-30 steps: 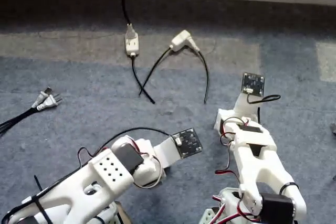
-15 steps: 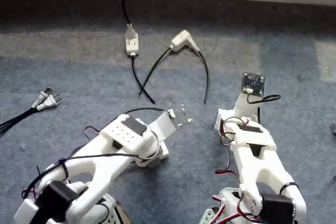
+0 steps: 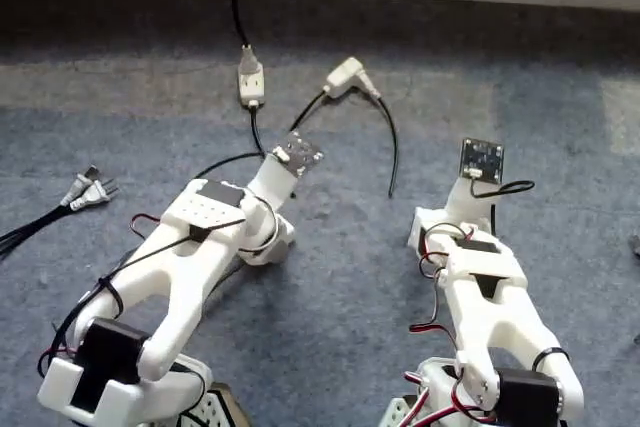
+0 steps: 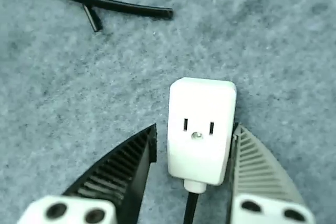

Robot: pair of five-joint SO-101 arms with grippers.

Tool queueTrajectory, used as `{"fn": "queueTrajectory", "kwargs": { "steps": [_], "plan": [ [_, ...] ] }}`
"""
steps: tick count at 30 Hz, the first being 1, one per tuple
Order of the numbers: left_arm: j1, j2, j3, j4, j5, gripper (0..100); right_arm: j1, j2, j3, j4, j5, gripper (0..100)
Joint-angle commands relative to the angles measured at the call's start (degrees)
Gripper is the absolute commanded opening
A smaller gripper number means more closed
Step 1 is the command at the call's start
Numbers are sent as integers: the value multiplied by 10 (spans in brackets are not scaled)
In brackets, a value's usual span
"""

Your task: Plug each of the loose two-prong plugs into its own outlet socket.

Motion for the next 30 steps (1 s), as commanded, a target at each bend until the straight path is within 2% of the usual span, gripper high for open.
{"fn": "queueTrajectory", "kwargs": {
  "steps": [1, 5, 13, 17, 24, 26, 30],
  "plan": [
    [-22, -3, -10, -25, 19, 220, -5, -2, -27, 0, 6, 8],
    [-51, -3, -12, -49, 63, 220, -5, -2, -27, 0, 6, 8],
    [-68, -7, -13, -54, 67, 220, -5, -2, -27, 0, 6, 8],
    [-70, -26, -12, -53, 66, 220, -5, -2, -27, 0, 6, 8],
    [-116, -128, -7, -33, 50, 225, -5, -2, -27, 0, 6, 8],
    [-116, -127, -7, -27, 23, 225, -5, -2, -27, 0, 6, 8],
    [-136, -87, -15, -30, 18, 225, -5, -2, -27, 0, 6, 8]
  ]
}}
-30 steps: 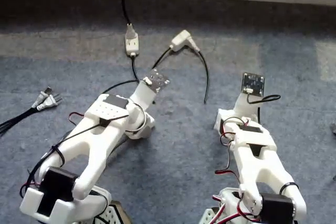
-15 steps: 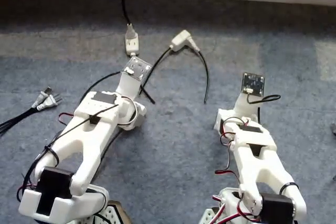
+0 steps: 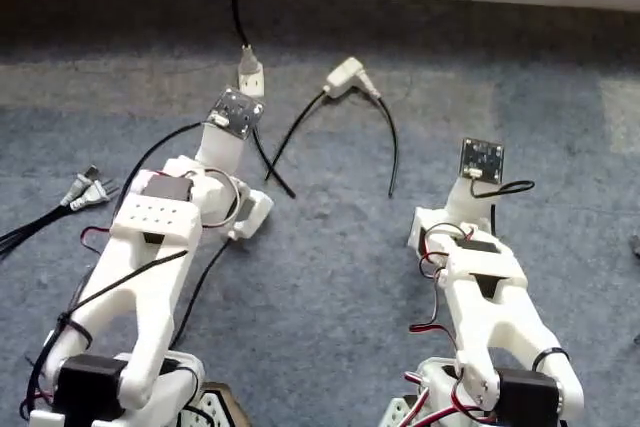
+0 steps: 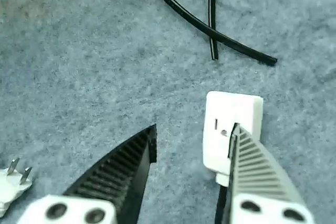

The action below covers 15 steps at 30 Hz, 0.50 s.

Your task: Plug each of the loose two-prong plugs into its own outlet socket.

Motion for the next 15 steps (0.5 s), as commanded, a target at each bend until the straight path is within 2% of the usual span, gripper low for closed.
{"fn": "queueTrajectory", "kwargs": {
  "steps": [1, 6, 10, 15],
  "plan": [
    [-30, 33, -21, -8, -7, 225, -5, -2, -27, 0, 6, 8],
    [-46, 132, -58, -47, -7, 225, -5, -2, -27, 0, 6, 8],
    [-30, 171, -102, -4, -4, 225, -5, -2, -27, 0, 6, 8],
    [-2, 149, -112, 35, -4, 223, -5, -2, -28, 0, 6, 8]
  ]
}}
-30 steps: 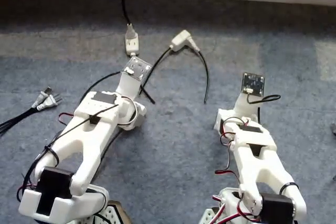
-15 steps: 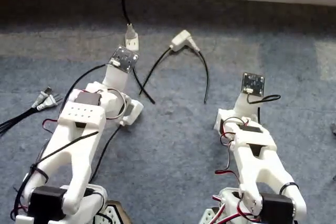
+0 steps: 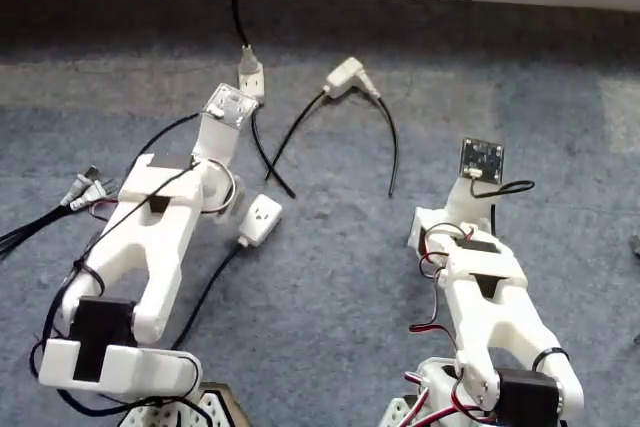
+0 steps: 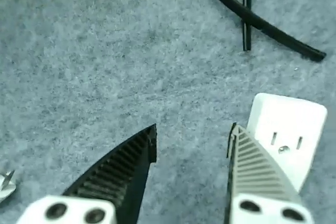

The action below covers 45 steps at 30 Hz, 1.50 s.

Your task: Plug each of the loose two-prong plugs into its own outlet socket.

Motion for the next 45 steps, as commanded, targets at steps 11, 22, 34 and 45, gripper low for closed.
{"fn": "queueTrajectory", "kwargs": {
  "steps": [11, 22, 34, 45],
  "plan": [
    [65, -146, 4, 101, 13, 224, -5, -2, -28, 0, 6, 8],
    [48, -73, 99, -91, 11, 225, -5, -2, -28, 0, 6, 8],
    [-36, 10, -18, -61, 11, 225, -5, -2, -28, 0, 6, 8],
    [80, -68, -103, 160, 14, 225, -5, -2, -28, 0, 6, 8]
  ]
}}
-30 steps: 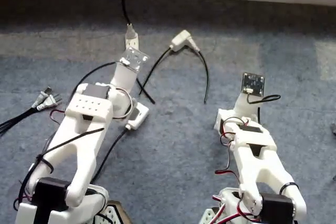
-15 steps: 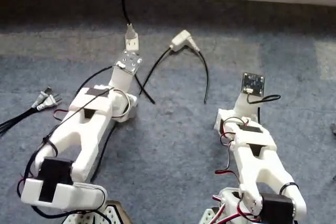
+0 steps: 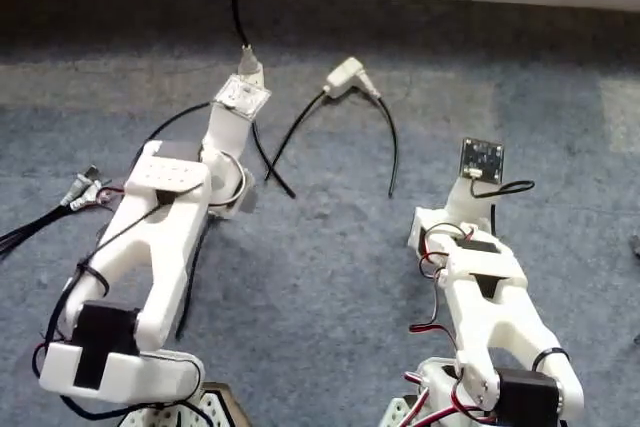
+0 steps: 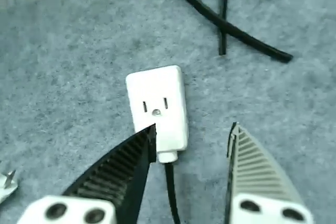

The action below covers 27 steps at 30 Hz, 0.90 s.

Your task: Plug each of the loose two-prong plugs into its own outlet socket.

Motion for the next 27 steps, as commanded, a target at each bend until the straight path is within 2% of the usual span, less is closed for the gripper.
{"fn": "queueTrajectory", "kwargs": {
  "steps": [1, 7, 12, 17, 27],
  "plan": [
    [55, -68, -56, 84, 4, 225, -5, -2, -28, 0, 6, 8],
    [62, -96, -55, 61, 6, 225, -5, -2, -28, 0, 6, 8],
    [57, -44, -24, -16, 6, 225, -5, -2, -28, 0, 6, 8],
    [38, 26, -29, -48, 6, 225, -5, -2, -28, 0, 6, 8],
    [29, 63, -34, -48, 6, 225, -5, -2, -28, -1, 6, 8]
  ]
}}
